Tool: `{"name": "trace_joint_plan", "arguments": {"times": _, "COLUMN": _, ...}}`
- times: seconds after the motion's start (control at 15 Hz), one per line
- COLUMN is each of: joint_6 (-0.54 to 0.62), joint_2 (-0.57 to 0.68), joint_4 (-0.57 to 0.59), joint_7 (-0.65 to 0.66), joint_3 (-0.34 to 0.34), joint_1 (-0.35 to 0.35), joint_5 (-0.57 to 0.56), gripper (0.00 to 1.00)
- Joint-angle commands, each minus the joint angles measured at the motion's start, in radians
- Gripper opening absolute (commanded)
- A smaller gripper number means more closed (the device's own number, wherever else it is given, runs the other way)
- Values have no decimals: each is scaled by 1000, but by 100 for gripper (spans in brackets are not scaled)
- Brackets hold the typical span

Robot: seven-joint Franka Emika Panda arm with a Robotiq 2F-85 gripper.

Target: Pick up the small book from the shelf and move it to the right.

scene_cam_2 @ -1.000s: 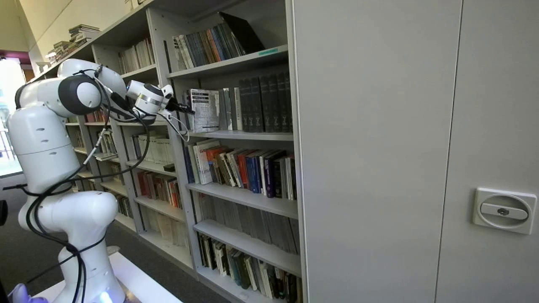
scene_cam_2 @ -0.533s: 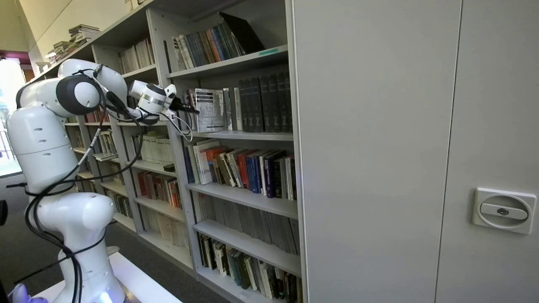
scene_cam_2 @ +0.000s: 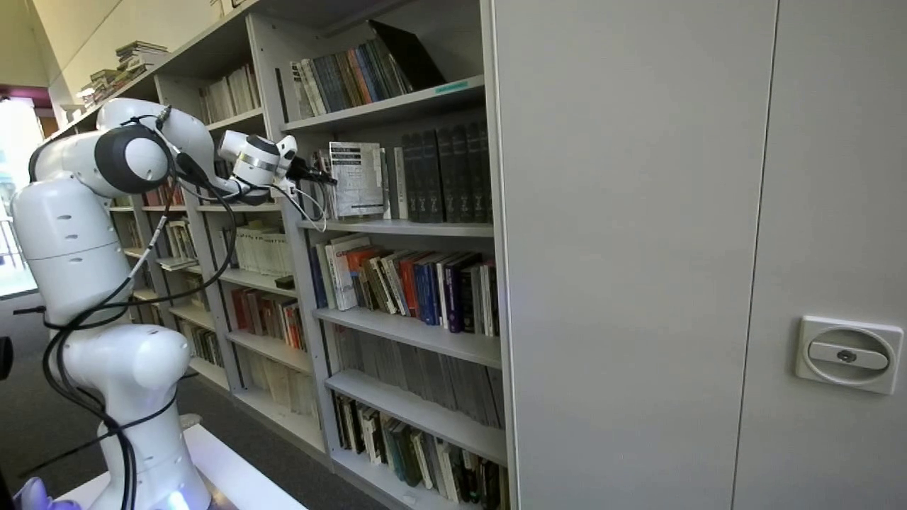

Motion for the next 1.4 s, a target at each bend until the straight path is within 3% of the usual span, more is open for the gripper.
{"name": "trace_joint_plan", "arguments": {"times": 0.0, "joint_6": 0, "joint_2": 4, "joint_4": 9, "joint_7": -8, "joint_3": 14, "joint_1": -13, "joint_5": 1, "gripper": 7}}
{"name": "trace_joint_plan", "arguments": {"times": 0.4, "joint_6": 0, "joint_2": 20, "joint_4": 29, "joint_7": -18, "joint_3": 38, "joint_1": -28, "joint_5": 2, "gripper": 7}}
{"name": "trace_joint_plan", "arguments": {"times": 0.47, "joint_6": 0, "joint_2": 20, "joint_4": 29, "joint_7": -18, "joint_3": 38, "joint_1": -28, "joint_5": 2, "gripper": 2}}
{"name": "trace_joint_plan", "arguments": {"times": 0.8, "joint_6": -54, "joint_2": 5, "joint_4": 17, "joint_7": 6, "joint_3": 3, "joint_1": -54, "joint_5": -30, "gripper": 2}}
{"name": "trace_joint_plan", "arguments": {"times": 0.87, "joint_6": -72, "joint_2": 1, "joint_4": 19, "joint_7": 1, "joint_3": 36, "joint_1": -107, "joint_5": -24, "gripper": 2}}
{"name": "trace_joint_plan", "arguments": {"times": 1.33, "joint_6": -122, "joint_2": -14, "joint_4": 19, "joint_7": 4, "joint_3": 24, "joint_1": -198, "joint_5": -26, "gripper": 2}}
